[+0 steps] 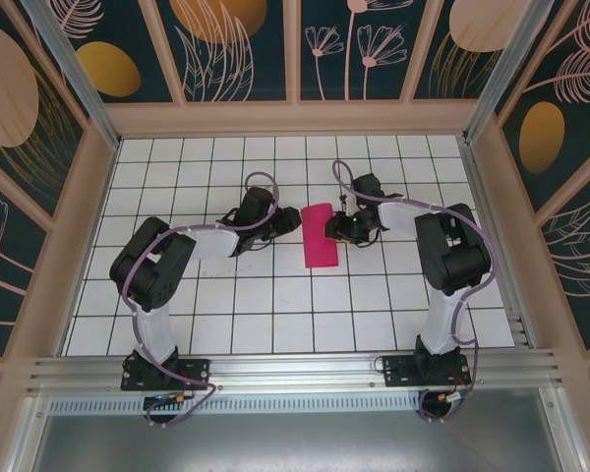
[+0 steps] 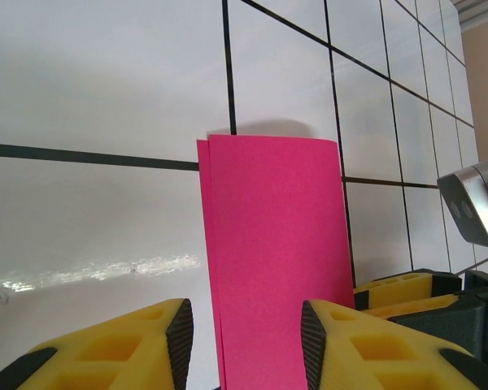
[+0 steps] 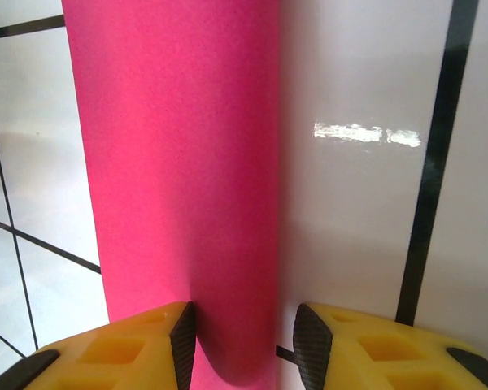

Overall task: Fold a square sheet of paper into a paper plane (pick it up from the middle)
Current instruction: Hold the square sheet of paper at the center of the table.

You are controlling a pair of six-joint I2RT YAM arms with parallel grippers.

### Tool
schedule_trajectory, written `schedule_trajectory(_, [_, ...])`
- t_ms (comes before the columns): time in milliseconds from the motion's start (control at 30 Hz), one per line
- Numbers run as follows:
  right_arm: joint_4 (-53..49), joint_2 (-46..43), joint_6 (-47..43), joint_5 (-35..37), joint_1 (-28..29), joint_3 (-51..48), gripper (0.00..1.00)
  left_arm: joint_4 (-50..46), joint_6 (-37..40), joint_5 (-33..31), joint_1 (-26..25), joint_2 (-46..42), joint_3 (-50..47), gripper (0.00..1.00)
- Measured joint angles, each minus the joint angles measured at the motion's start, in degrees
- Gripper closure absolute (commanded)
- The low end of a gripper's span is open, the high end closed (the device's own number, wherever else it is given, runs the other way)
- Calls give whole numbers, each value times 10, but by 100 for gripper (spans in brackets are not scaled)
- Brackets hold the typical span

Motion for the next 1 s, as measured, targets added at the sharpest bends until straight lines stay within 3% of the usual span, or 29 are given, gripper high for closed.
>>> schedule_trajectory(1000, [-59,19,-26,54,22,42,57,21,-6,-94,0,-20,-49,58])
